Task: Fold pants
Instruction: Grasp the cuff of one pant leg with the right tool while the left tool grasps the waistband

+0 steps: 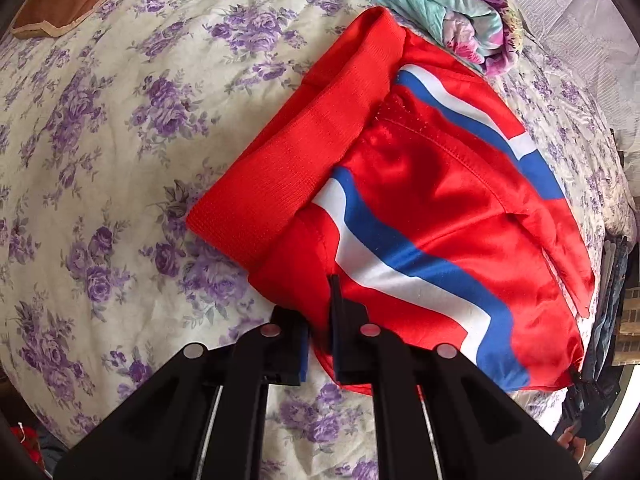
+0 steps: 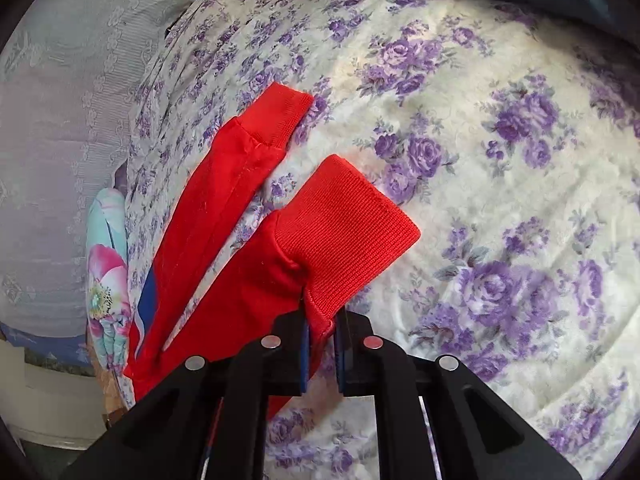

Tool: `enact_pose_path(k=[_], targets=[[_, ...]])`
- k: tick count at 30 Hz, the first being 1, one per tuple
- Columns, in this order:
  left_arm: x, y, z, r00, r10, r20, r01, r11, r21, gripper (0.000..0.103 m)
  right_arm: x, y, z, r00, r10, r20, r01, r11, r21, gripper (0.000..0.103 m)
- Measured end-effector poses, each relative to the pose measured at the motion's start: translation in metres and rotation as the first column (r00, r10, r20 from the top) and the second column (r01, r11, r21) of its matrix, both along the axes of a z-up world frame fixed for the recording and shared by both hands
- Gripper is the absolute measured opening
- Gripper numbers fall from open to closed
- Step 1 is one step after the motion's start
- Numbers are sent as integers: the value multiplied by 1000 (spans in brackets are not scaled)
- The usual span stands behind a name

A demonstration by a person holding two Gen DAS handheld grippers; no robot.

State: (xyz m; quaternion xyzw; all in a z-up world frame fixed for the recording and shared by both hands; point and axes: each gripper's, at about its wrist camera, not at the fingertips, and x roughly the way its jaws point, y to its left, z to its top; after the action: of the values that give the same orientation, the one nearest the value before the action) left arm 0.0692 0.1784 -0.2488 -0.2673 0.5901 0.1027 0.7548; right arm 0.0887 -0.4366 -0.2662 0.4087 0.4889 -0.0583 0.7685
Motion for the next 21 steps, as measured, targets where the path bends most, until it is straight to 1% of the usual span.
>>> enact_pose_path(k=[1,3,6,8,10,11,12,13,14,15,16,17,18,19,21], targets=[[-5,0,1,1000,-3,-6,3,1000,-16,8,-7,-4,3,1000,0,-15,0,1000,-7,10],[-17,-1,1,1000,-7,-31,6,1000,-22,8,-24,-9,7,999,11,-43,-12,1000,-25,10],[-35,-4,2,999,-11,-46,10,999,-42,8,-46,-14,6,997,23,-74,-26,999,-45,10],[-38,-4,-3,999,-22,-45,20,999,-41,8,-52,-12,-8,994,36,-103,-42,997,-63,10],[-36,-4,-18,997,-17,-72,14,998,-56,12,-52,-10,-27,989,46,-139,-56,996,-67,14],[-35,-3,-23,997,-18,-78,13,997,-70,14,-53,-8,-28,991,46,-123,-58,994,-89,15],[-36,-1,-23,997,-15,-74,9,996,-83,15,-51,-5,-25,990,58,-128,-73,991,-116,18],[-37,0,-21,997,-19,-77,10,994,-106,19,-48,0,-21,986,80,-148,-100,985,-138,22],[-40,1,-19,996,-33,-78,23,991,-135,36,-46,5,-15,980,100,-171,-129,977,-168,35],[-45,3,-15,996,-46,-75,35,989,-144,48,-44,10,-6,975,108,-195,-149,966,-210,56],[-53,5,-6,996,-51,-71,43,992,-117,51,-44,13,4,972,102,-210,-157,952,-263,64],[-60,7,3,996,-61,-60,56,996,-75,55,-45,14,16,972,98,-212,-162,936,-313,67],[-69,10,13,996,-75,-49,73,997,-35,59,-47,15,29,972,88,-218,-166,913,-373,67],[-76,13,24,996,-84,-37,85,996,10,62,-49,15,42,972,63,-225,-161,879,-449,68],[-82,20,46,996,-91,1,90,992,90,63,-51,19,65,980,29,-195,-142,792,-594,73]])
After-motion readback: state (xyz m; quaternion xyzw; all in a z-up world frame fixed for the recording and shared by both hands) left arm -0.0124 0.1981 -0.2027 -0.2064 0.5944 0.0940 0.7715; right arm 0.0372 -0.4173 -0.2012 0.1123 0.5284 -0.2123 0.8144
